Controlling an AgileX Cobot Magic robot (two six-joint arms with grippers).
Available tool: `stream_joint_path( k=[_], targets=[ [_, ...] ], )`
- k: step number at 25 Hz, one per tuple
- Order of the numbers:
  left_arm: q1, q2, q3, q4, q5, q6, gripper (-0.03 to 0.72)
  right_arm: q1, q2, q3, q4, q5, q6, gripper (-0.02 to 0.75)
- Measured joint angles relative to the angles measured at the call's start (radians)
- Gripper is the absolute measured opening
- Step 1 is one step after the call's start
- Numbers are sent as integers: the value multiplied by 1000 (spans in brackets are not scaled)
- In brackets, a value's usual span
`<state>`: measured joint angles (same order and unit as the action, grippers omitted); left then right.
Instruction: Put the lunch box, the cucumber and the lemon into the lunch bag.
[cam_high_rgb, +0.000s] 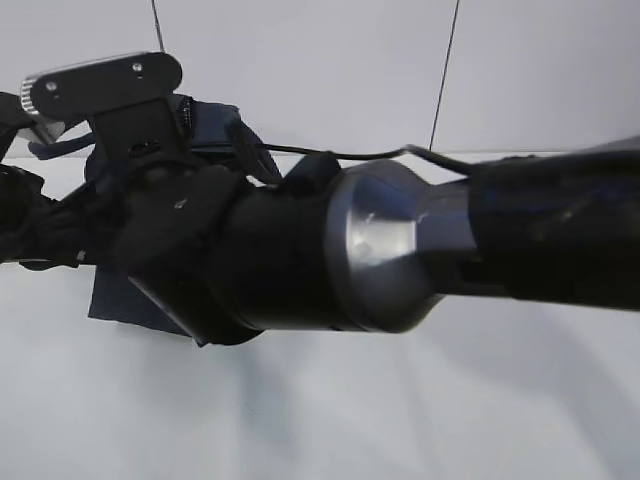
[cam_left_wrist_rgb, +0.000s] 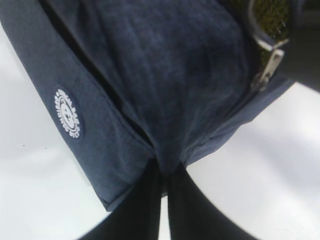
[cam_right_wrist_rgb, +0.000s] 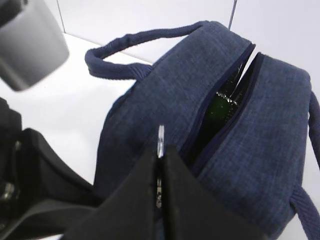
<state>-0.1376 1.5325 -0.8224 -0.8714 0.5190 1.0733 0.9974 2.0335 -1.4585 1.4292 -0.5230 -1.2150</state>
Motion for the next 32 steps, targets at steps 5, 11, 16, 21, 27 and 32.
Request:
stream_joint_path(
  k=[5, 11, 16, 21, 27, 32],
  targets=[
    [0, 0, 0, -2, 13, 0, -5, -41, 0, -42, 0, 4, 2, -13],
    [0, 0, 0, -2, 30, 0, -6, -97, 0, -73, -2, 76, 3, -13],
    [0, 0, 2, -2, 50, 0, -6, -139, 26, -144, -4, 129, 3, -13],
    [0, 0, 38, -10, 58, 0, -7, -154, 78, -224, -5, 156, 3, -13],
    [0, -12, 49, -19, 77, 0, -7, -175, 100, -262, -6, 174, 3, -13],
    [0, -50, 51, -18, 108, 0, -7, -202, 105, -276, -1, 193, 3, -13]
  ],
)
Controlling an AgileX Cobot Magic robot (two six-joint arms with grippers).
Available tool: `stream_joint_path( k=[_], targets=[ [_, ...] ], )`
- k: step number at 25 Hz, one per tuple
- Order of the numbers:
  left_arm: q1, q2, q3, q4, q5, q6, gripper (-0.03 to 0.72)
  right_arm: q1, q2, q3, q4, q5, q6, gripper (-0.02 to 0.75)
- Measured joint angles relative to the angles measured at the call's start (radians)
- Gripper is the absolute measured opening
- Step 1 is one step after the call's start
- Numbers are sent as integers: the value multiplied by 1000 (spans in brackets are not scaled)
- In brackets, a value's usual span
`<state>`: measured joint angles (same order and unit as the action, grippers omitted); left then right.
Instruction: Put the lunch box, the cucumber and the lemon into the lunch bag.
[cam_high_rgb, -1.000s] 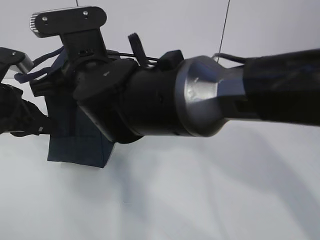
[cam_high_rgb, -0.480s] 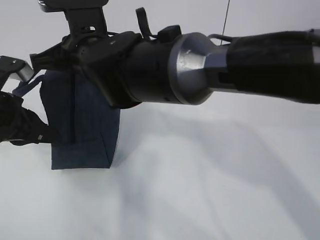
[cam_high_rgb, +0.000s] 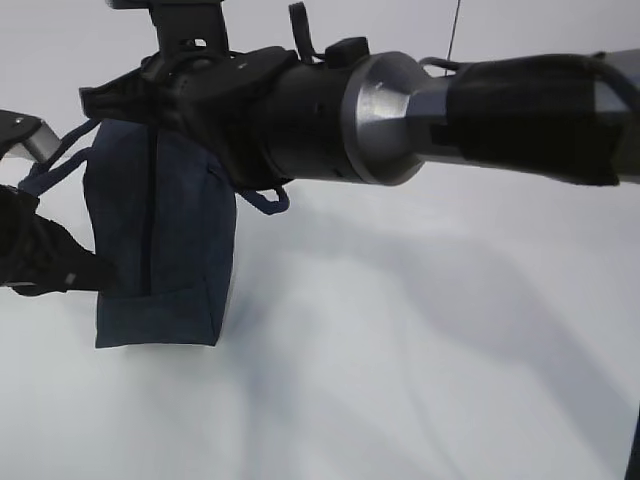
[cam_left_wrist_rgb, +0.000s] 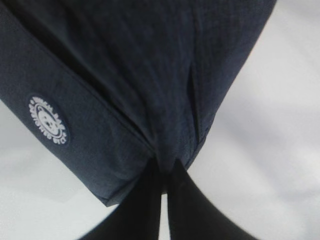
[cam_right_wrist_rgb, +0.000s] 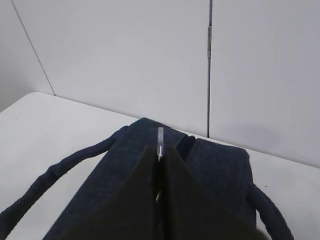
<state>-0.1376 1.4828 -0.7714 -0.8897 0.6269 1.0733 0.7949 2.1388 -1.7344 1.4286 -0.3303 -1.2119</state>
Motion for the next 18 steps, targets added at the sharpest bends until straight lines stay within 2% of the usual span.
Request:
stream_joint_path(
  k=[18],
  targets=[
    [0, -11, 3, 50, 103, -8, -7, -35, 143, -203, 56, 36, 0, -13]
  ],
)
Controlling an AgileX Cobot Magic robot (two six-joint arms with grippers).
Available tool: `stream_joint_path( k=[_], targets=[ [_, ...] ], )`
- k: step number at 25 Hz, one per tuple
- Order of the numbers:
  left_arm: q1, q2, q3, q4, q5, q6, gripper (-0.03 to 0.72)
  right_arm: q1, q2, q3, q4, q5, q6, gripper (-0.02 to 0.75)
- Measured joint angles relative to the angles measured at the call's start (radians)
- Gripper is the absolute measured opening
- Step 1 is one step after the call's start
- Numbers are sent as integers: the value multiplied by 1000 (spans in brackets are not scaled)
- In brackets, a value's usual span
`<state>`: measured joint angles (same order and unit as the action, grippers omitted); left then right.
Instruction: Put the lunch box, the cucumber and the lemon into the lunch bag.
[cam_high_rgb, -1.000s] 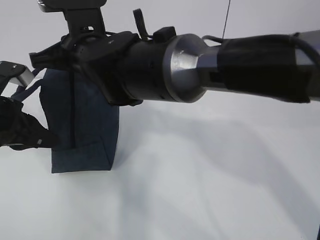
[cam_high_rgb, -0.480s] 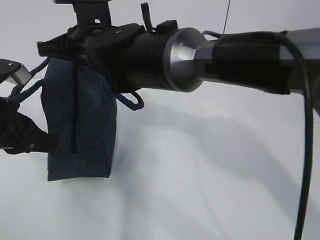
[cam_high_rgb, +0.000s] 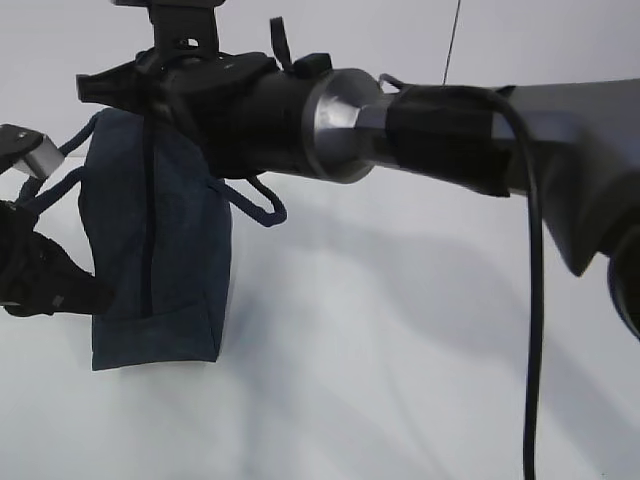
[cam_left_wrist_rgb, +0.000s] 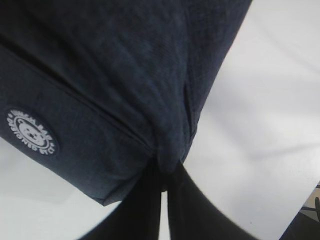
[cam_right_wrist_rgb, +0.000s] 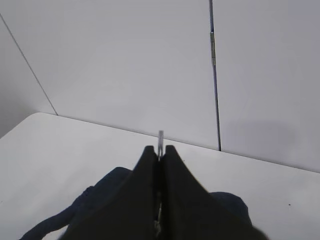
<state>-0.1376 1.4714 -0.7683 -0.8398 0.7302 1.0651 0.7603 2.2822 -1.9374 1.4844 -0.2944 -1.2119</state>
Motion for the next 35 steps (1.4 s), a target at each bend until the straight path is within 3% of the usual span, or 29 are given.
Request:
stream_joint_path(
  k=[13, 16, 21, 25, 29, 35],
  targets=[
    [0, -1, 0, 19, 29, -6, 1, -12, 66, -76, 4, 18, -49, -13],
    [0, -10, 2, 19, 45, -12, 73, -12, 66, -76, 4, 20, -68, -13],
    [0, -77, 2, 19, 61, -55, 313, -12, 66, -76, 4, 22, -80, -13],
    [0, -164, 2, 51, 78, -155, 386, -12, 66, -76, 4, 22, -81, -13],
    [0, -248, 2, 126, 86, -311, 397, -12, 66, -76, 5, 22, -81, -13],
    [0, -300, -38, 145, 60, -535, 400, -12, 66, -76, 32, 22, -82, -13]
  ],
)
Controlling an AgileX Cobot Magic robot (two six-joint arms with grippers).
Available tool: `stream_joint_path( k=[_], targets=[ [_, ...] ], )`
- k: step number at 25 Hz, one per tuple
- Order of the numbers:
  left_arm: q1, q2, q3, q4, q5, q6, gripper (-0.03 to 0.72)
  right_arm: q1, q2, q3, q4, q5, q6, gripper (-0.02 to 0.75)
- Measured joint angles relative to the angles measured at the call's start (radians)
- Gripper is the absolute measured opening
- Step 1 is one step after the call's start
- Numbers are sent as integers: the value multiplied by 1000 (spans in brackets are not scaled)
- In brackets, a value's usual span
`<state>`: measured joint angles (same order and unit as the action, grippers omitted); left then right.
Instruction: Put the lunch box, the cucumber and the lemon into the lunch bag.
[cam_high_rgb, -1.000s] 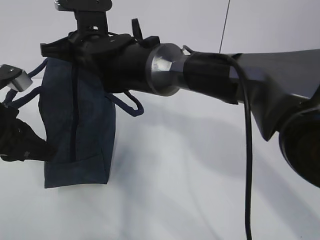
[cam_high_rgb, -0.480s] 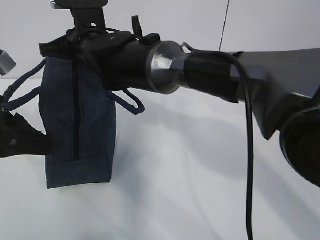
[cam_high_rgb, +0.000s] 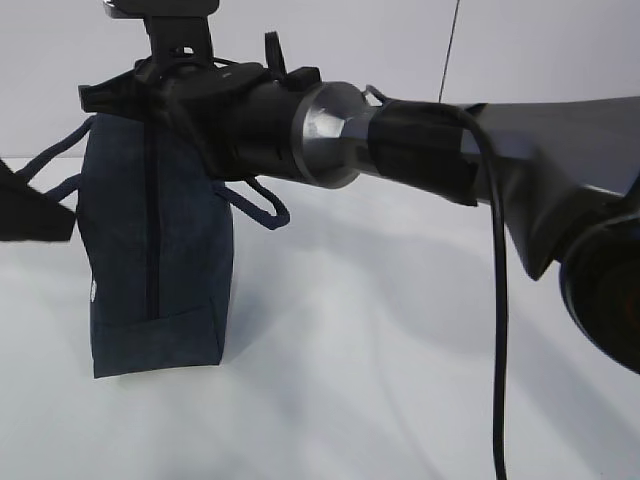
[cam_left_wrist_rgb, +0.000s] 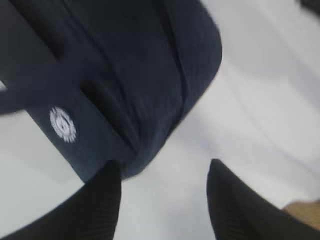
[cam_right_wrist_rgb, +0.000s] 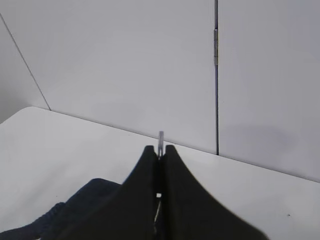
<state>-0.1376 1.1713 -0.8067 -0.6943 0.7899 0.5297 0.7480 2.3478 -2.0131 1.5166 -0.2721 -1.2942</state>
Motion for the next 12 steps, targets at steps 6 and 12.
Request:
stream_joint_path(
  k=[6, 12],
  targets=[
    [0, 13, -131, 142, -72, -222, 410, 0, 0, 0, 6, -2, 0, -13],
    [0, 133, -213, 193, -78, -282, 429, 0, 0, 0, 9, -2, 0, -13]
  ],
)
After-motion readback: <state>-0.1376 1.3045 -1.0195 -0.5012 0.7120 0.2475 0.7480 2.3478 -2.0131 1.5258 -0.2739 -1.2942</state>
